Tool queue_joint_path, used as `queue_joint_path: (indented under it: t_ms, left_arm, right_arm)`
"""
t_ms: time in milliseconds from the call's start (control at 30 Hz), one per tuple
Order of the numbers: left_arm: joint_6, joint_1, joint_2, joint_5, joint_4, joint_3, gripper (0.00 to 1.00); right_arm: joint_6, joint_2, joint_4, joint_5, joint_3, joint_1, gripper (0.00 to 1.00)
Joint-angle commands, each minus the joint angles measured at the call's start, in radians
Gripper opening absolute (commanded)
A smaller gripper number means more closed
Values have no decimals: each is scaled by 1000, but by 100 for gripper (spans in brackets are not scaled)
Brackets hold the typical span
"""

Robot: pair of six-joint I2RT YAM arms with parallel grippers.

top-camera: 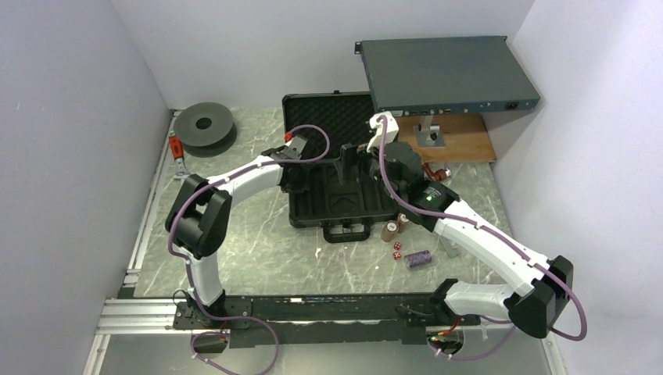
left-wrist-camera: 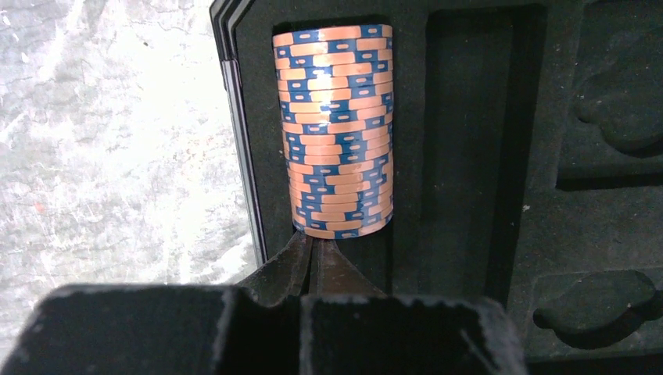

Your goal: Pack up texas hold em set

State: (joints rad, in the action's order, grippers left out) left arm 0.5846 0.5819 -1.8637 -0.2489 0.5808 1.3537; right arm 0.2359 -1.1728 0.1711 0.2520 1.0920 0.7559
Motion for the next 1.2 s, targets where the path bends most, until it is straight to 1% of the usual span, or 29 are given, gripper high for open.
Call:
queue_joint_path:
  t_ms: [0, 267, 400, 533, 633, 667, 733, 833, 900, 1000, 1167]
  left_arm:
    - [-42, -18, -9, -10, -90, 49, 0]
    - [-62, -19, -37, -15, -80, 93, 0]
    - [-53, -21, -26, -8, -97, 70, 0]
    - [-48, -21, 23, 8, -137, 8, 0]
    - [-46, -20, 64, 13, -160, -45, 7]
    - [-44, -19, 75, 14, -163, -58, 15]
    - [-39, -19, 102, 12, -173, -89, 27]
    - [-36, -17, 146, 16, -190, -134, 35]
    - [-40, -9, 186, 13, -198, -160, 39]
    - [-55, 16, 286, -17, -201, -201, 43]
    - [-86, 32, 407, -53, -105, -191, 46]
  right_arm:
    - [-4, -7, -25, 9, 20, -3, 100]
    - [-9, -19, -22, 14, 23, -3, 100]
    - [-10, -19, -21, 15, 24, -3, 100]
    - [-5, -19, -22, 7, 25, -3, 100]
    - [-1, -18, -18, -5, 27, -3, 100]
    - [1, -18, -14, -10, 31, -3, 100]
    - [10, -15, -5, -21, 38, -3, 100]
    - [21, -6, 14, -38, 47, -3, 100]
    - [28, 5, 28, -42, 51, -3, 100]
    - [35, 23, 52, -42, 58, -3, 100]
    - [48, 57, 85, -46, 67, -3, 100]
